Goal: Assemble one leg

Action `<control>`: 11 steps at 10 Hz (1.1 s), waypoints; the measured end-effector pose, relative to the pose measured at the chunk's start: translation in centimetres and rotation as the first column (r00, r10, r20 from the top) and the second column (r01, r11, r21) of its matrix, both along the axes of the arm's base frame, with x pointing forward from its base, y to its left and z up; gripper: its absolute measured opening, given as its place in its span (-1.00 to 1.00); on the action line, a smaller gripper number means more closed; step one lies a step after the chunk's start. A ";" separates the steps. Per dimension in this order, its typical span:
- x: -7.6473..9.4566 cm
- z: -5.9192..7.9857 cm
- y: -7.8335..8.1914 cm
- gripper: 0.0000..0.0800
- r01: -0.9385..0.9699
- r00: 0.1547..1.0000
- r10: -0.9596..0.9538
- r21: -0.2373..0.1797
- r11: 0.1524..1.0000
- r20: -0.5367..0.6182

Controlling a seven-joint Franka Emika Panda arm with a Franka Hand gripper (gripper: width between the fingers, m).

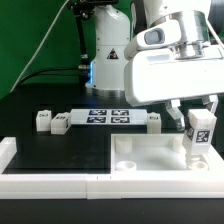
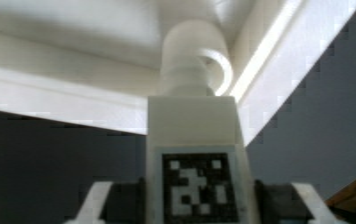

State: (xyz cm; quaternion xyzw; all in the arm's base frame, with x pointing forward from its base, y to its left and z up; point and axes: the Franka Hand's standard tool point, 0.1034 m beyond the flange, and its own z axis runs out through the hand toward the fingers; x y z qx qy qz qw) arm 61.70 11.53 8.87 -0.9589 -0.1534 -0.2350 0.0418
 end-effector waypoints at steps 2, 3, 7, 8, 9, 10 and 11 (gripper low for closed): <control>0.0 -0.2 0.4 -0.27 -0.004 1.000 0.004 0.001 1.000 0.008; -0.1 -0.4 0.5 -0.27 -0.006 1.000 0.006 0.001 1.000 0.006; 0.0 -1.3 0.4 -0.27 0.000 0.999 -0.001 0.005 1.000 0.050; -0.1 -1.3 0.4 -0.27 0.002 0.998 -0.002 0.005 1.000 0.058; 0.0 -1.3 0.4 -0.27 0.002 0.998 -0.002 0.005 1.000 0.057; 0.0 -1.3 0.4 -0.27 0.002 0.998 -0.002 0.005 1.000 0.057; 0.0 -1.3 0.4 0.16 0.002 0.998 -0.002 0.005 1.000 0.057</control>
Offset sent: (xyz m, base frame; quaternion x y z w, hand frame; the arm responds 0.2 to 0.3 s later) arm 0.0051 0.0069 -0.0128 -0.0033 0.0187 0.0058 0.9998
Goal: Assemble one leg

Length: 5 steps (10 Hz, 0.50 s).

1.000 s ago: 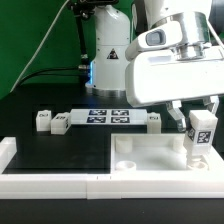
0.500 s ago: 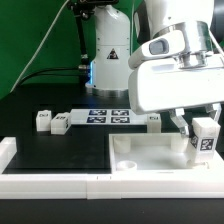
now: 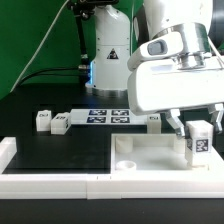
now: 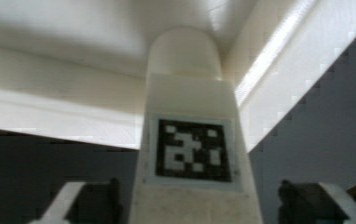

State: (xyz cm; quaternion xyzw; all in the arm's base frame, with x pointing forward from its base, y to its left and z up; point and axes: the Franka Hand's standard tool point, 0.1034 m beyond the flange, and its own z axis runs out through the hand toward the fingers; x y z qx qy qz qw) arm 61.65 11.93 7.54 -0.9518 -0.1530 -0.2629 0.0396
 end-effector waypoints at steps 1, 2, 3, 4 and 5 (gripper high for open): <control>0.0 0.0 0.0 0.51 0.000 1.000 0.000 0.000 1.000 0.000; 0.0 0.0 0.0 0.59 0.000 1.000 0.000 0.000 1.000 0.000; 0.0 0.0 0.0 0.59 0.000 1.000 0.000 0.000 1.000 0.000; 0.0 0.0 0.0 0.62 0.000 1.000 0.000 0.000 1.000 0.000; 0.0 0.1 0.0 0.62 0.008 1.000 -0.008 0.004 1.000 -0.005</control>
Offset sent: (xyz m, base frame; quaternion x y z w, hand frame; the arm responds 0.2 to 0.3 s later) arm 0.0000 0.0000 0.0000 0.0000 0.0000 0.0000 1.0000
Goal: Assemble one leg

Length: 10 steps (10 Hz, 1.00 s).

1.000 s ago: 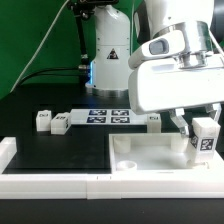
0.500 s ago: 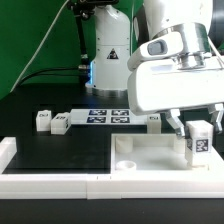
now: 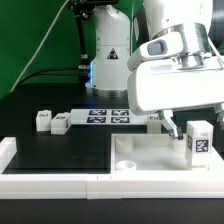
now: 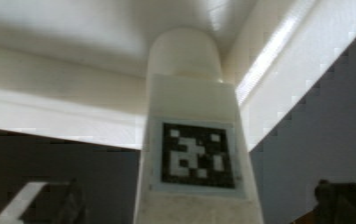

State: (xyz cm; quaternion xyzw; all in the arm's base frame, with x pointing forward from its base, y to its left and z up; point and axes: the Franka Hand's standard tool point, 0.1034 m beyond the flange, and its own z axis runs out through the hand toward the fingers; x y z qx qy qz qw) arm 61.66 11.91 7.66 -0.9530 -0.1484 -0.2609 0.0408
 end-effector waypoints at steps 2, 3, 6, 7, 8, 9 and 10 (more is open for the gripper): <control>0.1 1.5 -0.3 0.62 0.024 0.999 -0.024 0.008 1.000 -0.036; 0.1 1.9 -0.6 0.62 0.025 0.998 -0.025 0.004 1.000 -0.053; 0.0 1.8 -0.3 0.62 0.014 0.995 -0.014 0.002 1.000 -0.096; -0.5 1.2 0.0 0.62 0.016 0.986 -0.015 0.003 1.000 -0.166; -0.6 1.1 0.1 0.62 0.044 0.959 -0.041 0.002 0.999 -0.280; -0.3 1.1 0.0 0.62 0.066 0.939 -0.066 -0.010 0.998 -0.336; -0.3 0.8 -0.6 0.62 0.052 0.910 -0.066 -0.045 0.998 -0.409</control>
Offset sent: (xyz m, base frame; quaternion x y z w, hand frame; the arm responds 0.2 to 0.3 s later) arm 0.0000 0.0000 0.0000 0.0000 0.0000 0.0000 1.0000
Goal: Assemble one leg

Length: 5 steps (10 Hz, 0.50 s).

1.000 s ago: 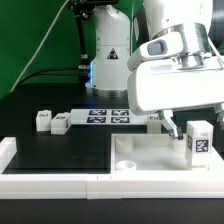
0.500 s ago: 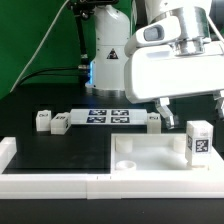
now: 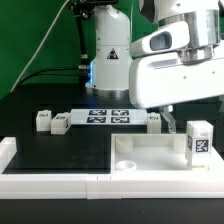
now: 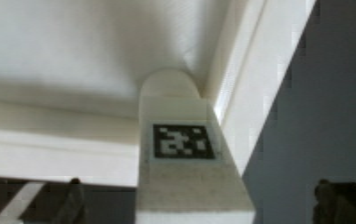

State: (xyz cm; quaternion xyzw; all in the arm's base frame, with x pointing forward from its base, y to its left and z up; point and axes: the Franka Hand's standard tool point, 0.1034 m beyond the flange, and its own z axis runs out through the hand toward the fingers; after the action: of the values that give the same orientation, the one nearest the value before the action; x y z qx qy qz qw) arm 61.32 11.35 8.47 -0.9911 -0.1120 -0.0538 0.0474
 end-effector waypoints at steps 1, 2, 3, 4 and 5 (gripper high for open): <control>0.6 0.0 -0.6 0.62 -0.012 1.000 0.012 -0.020 1.000 -0.017; 0.7 0.0 -0.4 0.62 -0.011 1.000 0.011 -0.018 1.000 -0.003; 0.7 -0.1 -0.4 0.62 -0.011 1.000 0.011 -0.018 1.000 -0.004; 0.7 -0.1 -0.4 0.62 -0.011 1.000 0.011 -0.018 1.000 -0.004; 0.7 -0.2 -0.4 0.62 0.022 0.999 -0.022 -0.016 1.000 -0.025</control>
Offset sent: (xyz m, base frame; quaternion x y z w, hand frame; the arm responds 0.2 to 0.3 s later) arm 0.0000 0.0000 0.0000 0.0000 0.0000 0.0000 1.0000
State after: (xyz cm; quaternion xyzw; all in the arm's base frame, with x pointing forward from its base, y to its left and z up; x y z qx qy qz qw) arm 62.03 10.96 8.24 -0.9932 -0.1009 -0.0408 0.0402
